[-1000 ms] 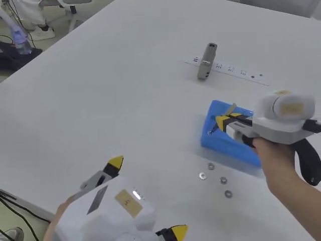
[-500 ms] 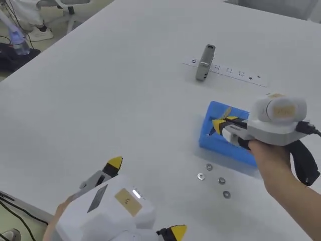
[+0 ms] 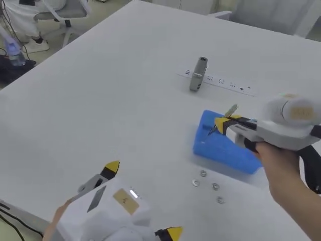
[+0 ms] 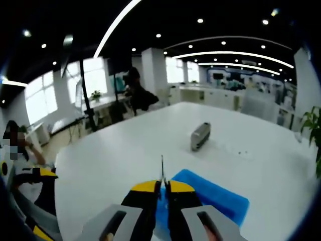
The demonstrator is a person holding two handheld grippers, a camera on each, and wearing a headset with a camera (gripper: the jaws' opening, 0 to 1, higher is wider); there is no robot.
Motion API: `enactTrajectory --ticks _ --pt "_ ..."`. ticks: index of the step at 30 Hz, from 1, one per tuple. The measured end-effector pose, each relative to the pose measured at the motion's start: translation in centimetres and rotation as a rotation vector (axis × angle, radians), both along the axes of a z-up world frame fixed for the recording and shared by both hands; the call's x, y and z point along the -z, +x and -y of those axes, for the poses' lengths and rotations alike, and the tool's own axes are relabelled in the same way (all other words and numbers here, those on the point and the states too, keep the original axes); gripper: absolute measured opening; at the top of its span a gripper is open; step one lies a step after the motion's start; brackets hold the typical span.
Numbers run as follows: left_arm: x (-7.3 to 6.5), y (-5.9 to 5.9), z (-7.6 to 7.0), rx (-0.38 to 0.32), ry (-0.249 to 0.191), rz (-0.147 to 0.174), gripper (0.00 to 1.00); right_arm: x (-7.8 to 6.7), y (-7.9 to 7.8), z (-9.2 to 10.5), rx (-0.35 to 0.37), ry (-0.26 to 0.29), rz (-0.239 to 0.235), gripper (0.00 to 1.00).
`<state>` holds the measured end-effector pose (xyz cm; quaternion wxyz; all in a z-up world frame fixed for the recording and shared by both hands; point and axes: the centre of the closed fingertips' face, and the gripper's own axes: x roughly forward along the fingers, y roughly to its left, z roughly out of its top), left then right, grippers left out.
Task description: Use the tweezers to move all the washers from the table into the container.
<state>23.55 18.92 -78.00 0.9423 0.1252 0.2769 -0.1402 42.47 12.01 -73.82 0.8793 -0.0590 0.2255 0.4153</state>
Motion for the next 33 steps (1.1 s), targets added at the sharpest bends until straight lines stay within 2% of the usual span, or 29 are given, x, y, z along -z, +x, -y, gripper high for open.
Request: enactTrajectory --ticks 1,6,10,16,21,29,33 --pt "0.0 0.0 0.0 0.000 0.000 0.000 0.98 -0.5 -0.5 0.0 -0.005 0.007 0.004 0.03" --pt "-0.1 0.0 -0.1 -0.006 -0.001 0.004 0.98 -0.9 -1.7 -0.1 -0.022 0.016 0.027 0.03" --pt "-0.1 0.0 -0.1 -0.005 0.003 0.006 0.98 -0.8 -3.2 0.1 -0.036 0.024 0.018 0.03" --pt "-0.1 0.0 -0.1 -0.005 -0.003 0.009 0.98 1.2 -5.2 0.1 -0.049 0.008 -0.020 0.03" --pt "-0.1 0.0 -0.1 -0.005 -0.003 0.009 0.98 2.9 -6.6 0.5 -0.041 -0.005 -0.069 0.03" --pt "0.0 0.0 -0.1 -0.004 0.001 0.003 0.98 5.3 -7.4 1.1 -0.031 -0.024 -0.118 0.03" --pt "0.0 0.0 0.0 0.000 -0.003 0.002 0.98 5.8 -7.8 1.1 -0.024 -0.030 -0.133 0.03"
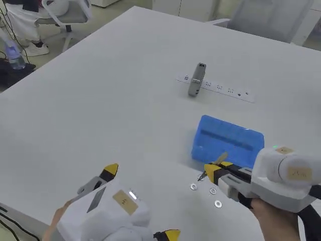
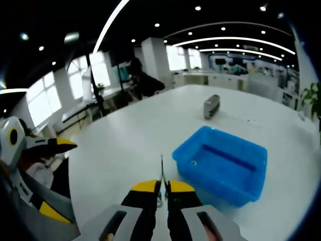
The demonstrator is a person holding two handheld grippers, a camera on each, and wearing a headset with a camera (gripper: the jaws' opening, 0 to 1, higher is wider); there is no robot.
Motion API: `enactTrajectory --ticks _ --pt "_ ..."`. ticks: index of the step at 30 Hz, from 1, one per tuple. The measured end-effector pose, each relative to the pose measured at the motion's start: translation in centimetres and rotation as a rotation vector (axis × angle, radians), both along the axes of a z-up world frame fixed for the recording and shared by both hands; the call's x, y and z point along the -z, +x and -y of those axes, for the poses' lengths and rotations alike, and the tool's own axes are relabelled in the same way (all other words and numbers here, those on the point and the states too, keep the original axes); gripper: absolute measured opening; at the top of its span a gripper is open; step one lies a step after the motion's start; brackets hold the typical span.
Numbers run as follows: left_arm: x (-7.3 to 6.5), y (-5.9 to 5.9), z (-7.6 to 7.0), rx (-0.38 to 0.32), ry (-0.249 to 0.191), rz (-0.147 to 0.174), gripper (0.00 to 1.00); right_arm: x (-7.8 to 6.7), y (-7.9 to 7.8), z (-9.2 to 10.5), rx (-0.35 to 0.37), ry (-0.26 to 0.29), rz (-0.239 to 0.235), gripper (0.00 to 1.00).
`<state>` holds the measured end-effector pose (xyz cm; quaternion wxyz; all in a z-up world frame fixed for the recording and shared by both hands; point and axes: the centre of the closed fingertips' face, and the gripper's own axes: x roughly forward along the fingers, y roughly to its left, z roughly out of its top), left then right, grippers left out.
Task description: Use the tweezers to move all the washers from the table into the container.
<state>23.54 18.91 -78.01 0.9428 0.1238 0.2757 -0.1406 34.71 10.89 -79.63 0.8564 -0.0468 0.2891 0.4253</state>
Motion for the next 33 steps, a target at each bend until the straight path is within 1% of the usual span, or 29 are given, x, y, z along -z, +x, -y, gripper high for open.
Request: enactTrajectory --ticks 3,6,10,16,17,19,22,26,33 --pt "0.0 0.0 0.0 0.000 0.003 -0.002 0.97 0.1 -0.3 -0.1 -0.003 0.000 -0.011 0.03" --pt "0.0 0.0 0.0 -0.001 0.003 -0.003 0.97 0.4 -0.3 -0.1 -0.006 -0.011 -0.009 0.03" --pt "0.1 0.0 0.0 -0.001 0.004 -0.005 0.97 0.5 -0.4 -0.2 0.000 -0.008 -0.017 0.03" --pt "0.2 0.0 -0.1 -0.003 0.007 -0.008 0.97 1.2 0.2 0.0 0.007 -0.020 -0.011 0.03" --pt "0.2 0.0 -0.1 -0.003 0.008 -0.008 0.97 1.1 0.2 -0.1 0.009 -0.014 -0.008 0.03" --pt "0.2 0.0 -0.1 -0.003 0.006 -0.009 0.97 1.1 0.2 -0.2 0.015 -0.006 -0.016 0.03" --pt "0.2 -0.1 -0.1 -0.003 0.010 -0.013 0.97 1.1 0.3 -0.2 0.018 -0.005 -0.020 0.03" --pt "0.3 -0.1 -0.1 -0.003 0.011 -0.015 0.97 0.8 0.1 -0.4 0.016 0.007 -0.025 0.03" --pt "0.3 -0.1 -0.1 -0.002 0.014 -0.016 0.96 1.0 -0.4 -0.2 0.004 -0.019 -0.013 0.03"
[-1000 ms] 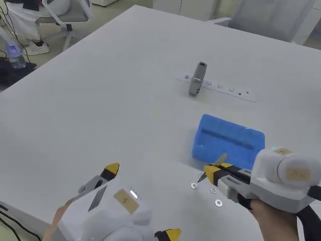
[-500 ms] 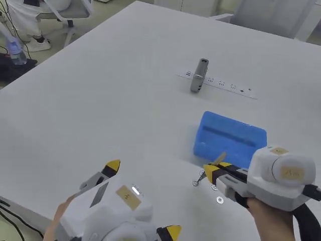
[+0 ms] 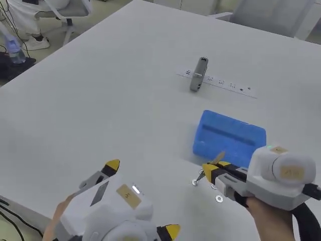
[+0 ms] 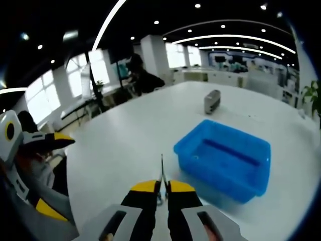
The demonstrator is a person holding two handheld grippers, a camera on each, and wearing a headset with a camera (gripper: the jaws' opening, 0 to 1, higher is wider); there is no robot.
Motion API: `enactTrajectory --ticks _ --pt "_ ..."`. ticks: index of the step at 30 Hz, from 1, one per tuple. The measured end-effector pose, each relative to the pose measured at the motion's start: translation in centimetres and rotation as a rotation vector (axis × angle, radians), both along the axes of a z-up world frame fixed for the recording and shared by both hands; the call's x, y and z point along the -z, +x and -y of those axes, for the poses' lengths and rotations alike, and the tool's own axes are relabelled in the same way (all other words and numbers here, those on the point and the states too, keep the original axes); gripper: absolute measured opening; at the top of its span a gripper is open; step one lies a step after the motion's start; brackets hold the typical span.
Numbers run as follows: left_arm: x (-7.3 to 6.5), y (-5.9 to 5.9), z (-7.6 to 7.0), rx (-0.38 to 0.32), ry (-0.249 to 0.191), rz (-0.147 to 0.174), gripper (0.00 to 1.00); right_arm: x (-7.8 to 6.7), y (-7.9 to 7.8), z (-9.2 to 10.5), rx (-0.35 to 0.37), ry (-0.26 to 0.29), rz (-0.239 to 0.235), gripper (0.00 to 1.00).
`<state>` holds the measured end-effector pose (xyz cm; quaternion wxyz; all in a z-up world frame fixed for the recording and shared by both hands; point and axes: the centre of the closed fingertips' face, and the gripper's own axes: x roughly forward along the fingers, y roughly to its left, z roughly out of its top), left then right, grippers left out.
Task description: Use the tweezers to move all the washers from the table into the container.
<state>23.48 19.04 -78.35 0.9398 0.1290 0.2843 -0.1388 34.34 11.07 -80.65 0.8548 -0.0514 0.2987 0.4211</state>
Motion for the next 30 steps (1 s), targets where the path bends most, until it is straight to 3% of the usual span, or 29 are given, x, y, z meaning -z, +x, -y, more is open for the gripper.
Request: enactTrajectory --ticks 19,25,28,30 --pt "0.1 0.0 0.0 0.002 0.003 -0.008 0.96 0.2 -0.2 -0.2 0.007 0.001 -0.011 0.03" --pt "0.2 -0.1 -0.1 0.003 0.008 -0.010 0.96 0.2 -0.5 -0.3 -0.003 -0.006 0.032 0.03" --pt "0.2 -0.1 -0.1 0.002 0.008 -0.010 0.96 0.6 -0.7 -0.3 -0.035 -0.050 0.110 0.03" --pt "0.2 -0.1 -0.1 0.001 0.009 -0.009 0.96 0.6 -1.1 -0.5 -0.054 -0.067 0.118 0.03"
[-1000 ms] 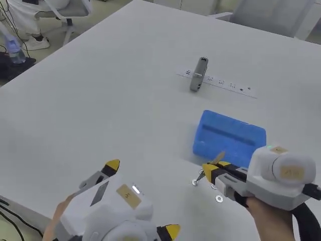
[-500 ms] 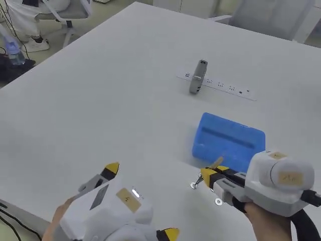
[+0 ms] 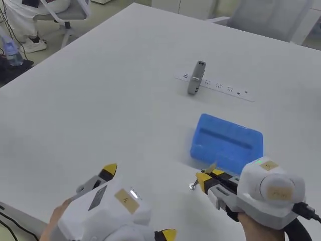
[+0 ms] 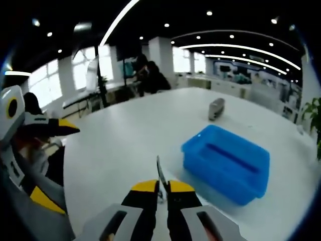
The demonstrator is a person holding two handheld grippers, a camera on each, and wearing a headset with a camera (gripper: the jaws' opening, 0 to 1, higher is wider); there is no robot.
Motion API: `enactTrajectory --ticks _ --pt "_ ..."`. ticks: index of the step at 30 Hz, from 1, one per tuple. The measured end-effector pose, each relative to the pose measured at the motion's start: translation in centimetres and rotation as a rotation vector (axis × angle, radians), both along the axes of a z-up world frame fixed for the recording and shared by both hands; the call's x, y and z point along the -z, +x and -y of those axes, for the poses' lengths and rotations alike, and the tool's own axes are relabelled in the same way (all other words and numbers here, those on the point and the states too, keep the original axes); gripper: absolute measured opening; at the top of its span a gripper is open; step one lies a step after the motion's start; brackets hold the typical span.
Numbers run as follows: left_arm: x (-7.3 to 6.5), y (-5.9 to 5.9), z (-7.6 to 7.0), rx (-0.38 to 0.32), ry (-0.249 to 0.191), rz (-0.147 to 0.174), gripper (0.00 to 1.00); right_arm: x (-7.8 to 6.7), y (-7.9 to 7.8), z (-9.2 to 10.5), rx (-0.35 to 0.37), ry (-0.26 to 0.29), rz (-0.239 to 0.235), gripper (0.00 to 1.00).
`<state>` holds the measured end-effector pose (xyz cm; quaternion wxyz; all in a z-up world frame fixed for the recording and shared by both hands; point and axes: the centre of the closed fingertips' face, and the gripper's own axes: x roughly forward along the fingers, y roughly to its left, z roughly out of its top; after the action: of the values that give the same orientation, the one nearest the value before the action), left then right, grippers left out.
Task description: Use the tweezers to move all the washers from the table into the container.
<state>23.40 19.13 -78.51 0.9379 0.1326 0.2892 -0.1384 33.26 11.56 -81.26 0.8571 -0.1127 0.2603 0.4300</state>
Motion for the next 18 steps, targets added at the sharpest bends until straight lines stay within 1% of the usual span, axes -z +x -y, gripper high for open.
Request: enactTrajectory --ticks 3,7,10,12,15,17,18 --pt "0.0 0.0 0.0 0.000 0.001 -0.001 0.96 0.1 0.4 0.1 0.007 0.004 -0.009 0.02" --pt "0.0 0.0 0.0 -0.001 0.001 0.001 0.96 0.1 0.8 0.0 0.013 0.011 -0.055 0.02" --pt "0.0 0.0 -0.1 -0.004 0.000 0.003 0.96 -0.1 0.8 0.0 0.008 0.003 -0.065 0.02" --pt "-0.1 0.0 -0.1 -0.007 0.000 0.005 0.96 -0.1 0.9 0.1 0.006 0.005 -0.082 0.02" --pt "-0.1 0.1 -0.2 -0.009 -0.002 0.007 0.96 -0.9 0.8 0.1 0.002 0.015 -0.076 0.02" --pt "-0.2 0.1 -0.2 -0.009 -0.002 0.009 0.96 -1.5 0.8 0.0 -0.009 0.014 -0.062 0.02" --pt "-0.2 0.1 -0.1 -0.009 -0.002 0.010 0.96 -2.0 0.9 0.0 -0.012 0.013 -0.049 0.02"
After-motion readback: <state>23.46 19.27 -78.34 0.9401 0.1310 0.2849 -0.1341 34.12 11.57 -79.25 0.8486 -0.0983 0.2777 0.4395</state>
